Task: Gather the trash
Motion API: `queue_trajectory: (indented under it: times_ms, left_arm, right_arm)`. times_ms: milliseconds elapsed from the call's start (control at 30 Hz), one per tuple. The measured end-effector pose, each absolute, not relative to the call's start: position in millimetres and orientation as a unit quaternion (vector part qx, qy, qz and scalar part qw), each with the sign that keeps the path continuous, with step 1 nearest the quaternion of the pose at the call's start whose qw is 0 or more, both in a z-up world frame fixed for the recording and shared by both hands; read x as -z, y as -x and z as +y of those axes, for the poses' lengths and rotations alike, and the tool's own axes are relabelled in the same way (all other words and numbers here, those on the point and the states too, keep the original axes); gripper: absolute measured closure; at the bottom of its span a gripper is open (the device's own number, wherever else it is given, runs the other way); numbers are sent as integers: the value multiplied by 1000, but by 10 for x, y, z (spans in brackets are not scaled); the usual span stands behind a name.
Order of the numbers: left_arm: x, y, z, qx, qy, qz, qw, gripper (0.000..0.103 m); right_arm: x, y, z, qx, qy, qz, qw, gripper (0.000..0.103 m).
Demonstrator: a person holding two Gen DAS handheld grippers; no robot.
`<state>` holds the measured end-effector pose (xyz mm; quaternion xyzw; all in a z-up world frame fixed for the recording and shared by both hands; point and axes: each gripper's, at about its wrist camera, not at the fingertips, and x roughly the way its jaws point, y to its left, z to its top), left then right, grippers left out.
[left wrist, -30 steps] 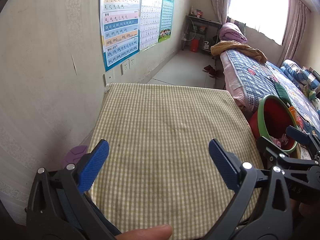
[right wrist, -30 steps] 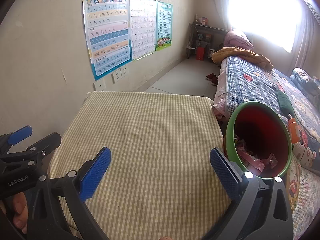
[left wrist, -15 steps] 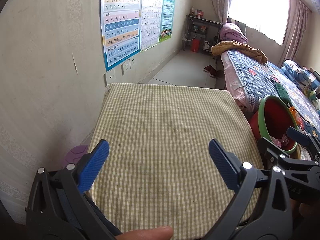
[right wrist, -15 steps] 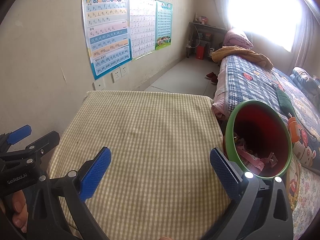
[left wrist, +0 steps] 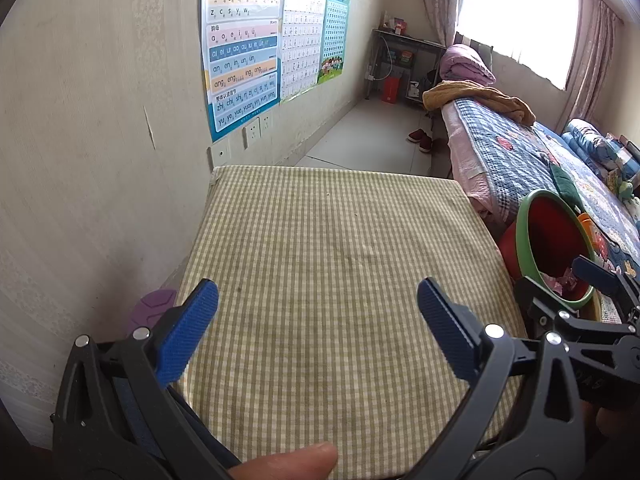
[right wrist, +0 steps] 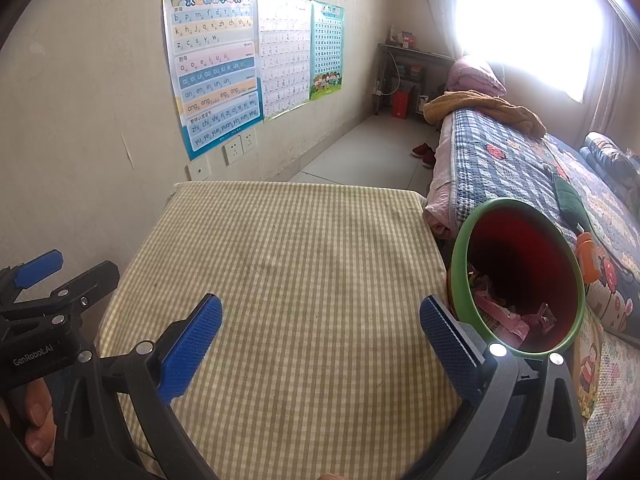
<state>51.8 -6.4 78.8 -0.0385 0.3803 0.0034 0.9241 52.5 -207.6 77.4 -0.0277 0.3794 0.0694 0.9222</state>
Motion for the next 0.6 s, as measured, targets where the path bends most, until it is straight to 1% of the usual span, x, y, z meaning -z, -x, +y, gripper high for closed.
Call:
queue_trajectory:
  times_ms: [600]
  left_arm:
    - [-789,-511,-29,-11,44,378,925,5]
  right_arm:
    - [-736,-546,-1990,-73,33,384,920,7]
